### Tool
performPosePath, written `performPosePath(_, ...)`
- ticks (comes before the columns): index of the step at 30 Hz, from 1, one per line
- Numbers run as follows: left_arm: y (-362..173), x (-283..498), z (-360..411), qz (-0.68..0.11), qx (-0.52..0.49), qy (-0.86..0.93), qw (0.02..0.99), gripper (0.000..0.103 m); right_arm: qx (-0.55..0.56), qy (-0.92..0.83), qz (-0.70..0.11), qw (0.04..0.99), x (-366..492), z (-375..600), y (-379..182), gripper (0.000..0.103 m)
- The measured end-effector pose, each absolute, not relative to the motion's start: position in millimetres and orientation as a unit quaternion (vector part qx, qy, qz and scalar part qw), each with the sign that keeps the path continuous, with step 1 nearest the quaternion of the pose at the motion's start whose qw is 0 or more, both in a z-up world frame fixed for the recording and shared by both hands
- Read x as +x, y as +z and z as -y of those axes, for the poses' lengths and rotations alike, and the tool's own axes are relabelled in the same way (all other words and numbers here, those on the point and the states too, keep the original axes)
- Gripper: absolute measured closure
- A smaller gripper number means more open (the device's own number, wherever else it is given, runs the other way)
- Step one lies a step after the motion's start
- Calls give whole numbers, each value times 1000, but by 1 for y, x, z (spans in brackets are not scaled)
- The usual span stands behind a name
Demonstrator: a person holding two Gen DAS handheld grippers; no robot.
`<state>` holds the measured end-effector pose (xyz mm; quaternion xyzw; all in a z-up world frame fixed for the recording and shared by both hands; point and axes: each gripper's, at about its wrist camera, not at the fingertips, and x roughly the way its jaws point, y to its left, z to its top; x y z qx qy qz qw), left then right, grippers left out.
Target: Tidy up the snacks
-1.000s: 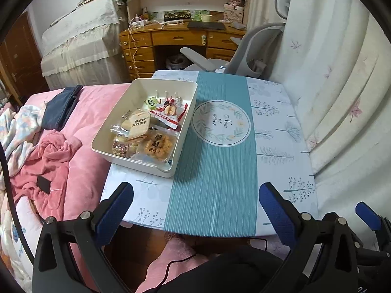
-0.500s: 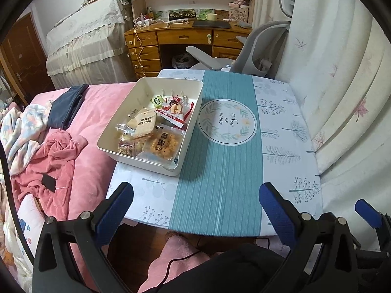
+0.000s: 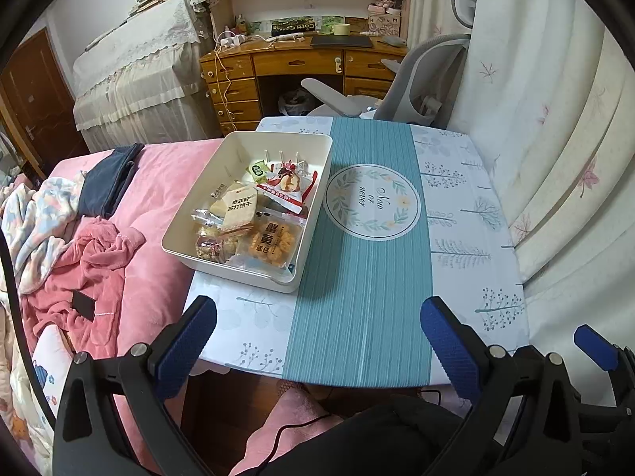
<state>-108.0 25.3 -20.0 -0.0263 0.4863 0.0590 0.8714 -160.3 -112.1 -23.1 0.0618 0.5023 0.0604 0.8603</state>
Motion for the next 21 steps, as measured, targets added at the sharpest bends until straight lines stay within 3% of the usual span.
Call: performPosePath(21, -22, -113, -23, -484, -24, 63, 872, 1, 60, 62, -512, 854, -161, 111, -27, 0)
